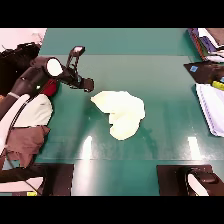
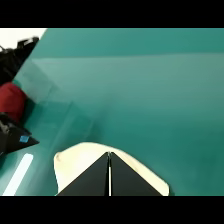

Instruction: Fold the shirts.

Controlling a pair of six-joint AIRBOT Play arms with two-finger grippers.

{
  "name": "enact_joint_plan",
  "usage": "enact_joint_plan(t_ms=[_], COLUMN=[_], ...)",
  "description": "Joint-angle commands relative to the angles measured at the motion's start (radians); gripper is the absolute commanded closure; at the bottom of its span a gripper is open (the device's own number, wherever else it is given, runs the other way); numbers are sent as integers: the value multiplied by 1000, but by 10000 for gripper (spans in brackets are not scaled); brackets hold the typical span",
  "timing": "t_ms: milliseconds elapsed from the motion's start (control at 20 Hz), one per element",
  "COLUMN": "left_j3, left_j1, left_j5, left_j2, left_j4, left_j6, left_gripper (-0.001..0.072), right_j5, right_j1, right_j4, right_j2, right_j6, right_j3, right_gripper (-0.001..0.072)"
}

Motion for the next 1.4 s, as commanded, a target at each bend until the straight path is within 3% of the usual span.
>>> enact_joint_plan(t_ms=[0,200,350,400,550,700,750,800,850,1000,1100,1350], left_j3=[-2,-2,3,14,107,219,249,271,283,286,286,286], left_j1=[66,58,60,65,109,163,171,175,176,176,176,176], left_j5=[34,48,59,50,-37,-69,-71,-73,-74,-90,-110,-120], left_j2=[-159,-255,-257,-257,-246,-195,-177,-162,-149,-133,-133,-133], left_j4=[-268,-340,-341,-341,-334,-307,-286,-267,-254,-230,-207,-206], left_j6=[170,207,208,203,203,203,203,203,203,203,203,203], left_gripper=[155,159,626,680,681,681,681,681,681,680,681,680], right_j5=[54,68,73,92,232,389,376,341,290,140,116,63], right_j1=[1,0,0,0,-1,0,1,3,12,61,122,273], right_j4=[4,-6,-37,-76,-300,-349,-302,-235,-167,71,190,213], right_j2=[-49,-68,-72,-72,-93,-188,-225,-270,-318,-463,-560,-759], right_j6=[12,12,13,29,196,212,212,211,204,78,6,-9], right_j3=[0,0,0,0,0,-43,-82,-129,-174,-254,-249,-102], right_gripper=[697,697,697,697,696,680,511,286,250,263,264,264])
